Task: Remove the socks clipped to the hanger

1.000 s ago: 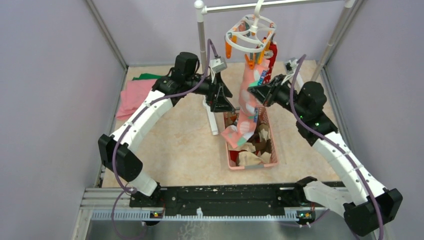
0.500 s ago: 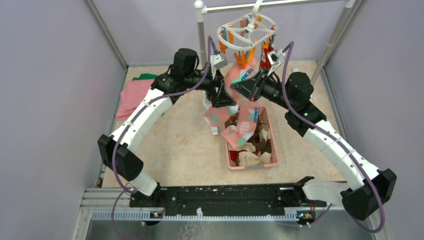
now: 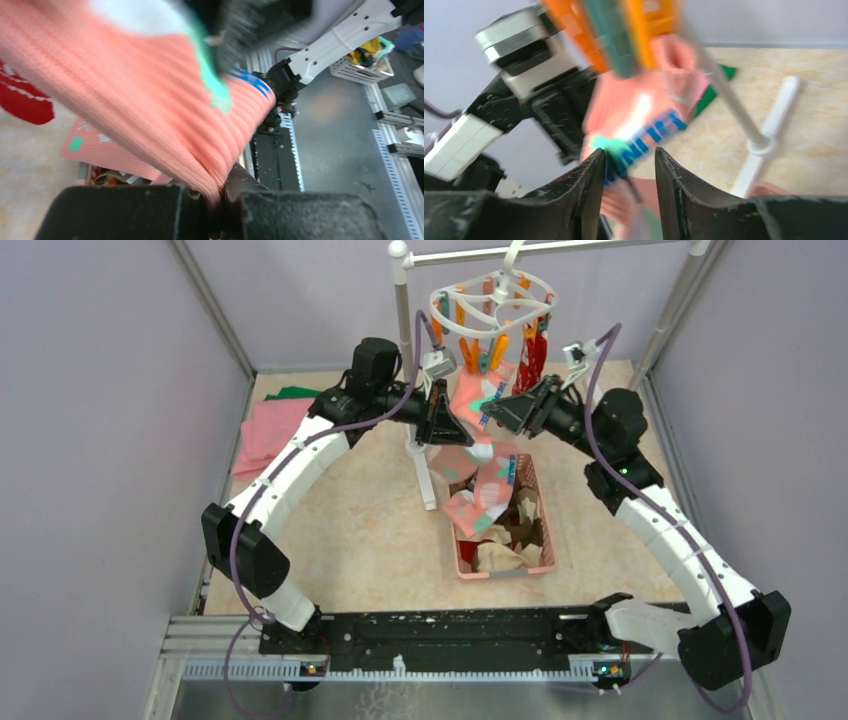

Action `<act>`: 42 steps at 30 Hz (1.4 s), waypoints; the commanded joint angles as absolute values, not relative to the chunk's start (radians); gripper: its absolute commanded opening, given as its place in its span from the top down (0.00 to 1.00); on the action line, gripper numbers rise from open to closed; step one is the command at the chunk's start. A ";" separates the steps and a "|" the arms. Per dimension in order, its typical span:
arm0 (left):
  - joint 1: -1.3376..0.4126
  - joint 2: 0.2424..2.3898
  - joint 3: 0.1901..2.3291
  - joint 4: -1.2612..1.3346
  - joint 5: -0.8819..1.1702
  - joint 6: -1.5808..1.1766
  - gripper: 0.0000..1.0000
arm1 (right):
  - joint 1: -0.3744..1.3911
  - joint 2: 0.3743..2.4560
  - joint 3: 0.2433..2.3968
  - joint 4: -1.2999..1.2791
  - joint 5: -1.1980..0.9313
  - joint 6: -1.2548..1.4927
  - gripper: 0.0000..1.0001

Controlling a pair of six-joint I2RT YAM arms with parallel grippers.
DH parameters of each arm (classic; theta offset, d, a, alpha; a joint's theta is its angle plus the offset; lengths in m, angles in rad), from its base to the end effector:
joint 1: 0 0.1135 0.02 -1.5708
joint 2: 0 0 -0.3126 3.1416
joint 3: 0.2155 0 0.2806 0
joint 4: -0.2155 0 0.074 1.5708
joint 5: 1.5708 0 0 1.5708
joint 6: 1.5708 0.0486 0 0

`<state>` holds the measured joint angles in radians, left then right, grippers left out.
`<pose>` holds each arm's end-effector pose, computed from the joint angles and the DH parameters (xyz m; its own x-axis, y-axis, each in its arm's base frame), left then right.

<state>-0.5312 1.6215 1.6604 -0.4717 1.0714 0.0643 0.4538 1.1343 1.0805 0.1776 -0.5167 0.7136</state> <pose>0.3196 -0.2372 0.4555 -0.3011 0.2126 -0.9296 0.9510 -0.0045 -0.3091 0.2413 0.1444 0.4563 -0.4540 0.4118 -0.7901 -0.6939 0.3929 0.6034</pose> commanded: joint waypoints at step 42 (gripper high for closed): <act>-0.499 1.551 1.596 -0.430 1.314 -0.046 1.00 | 0.298 1.408 1.285 0.726 -0.644 0.980 0.89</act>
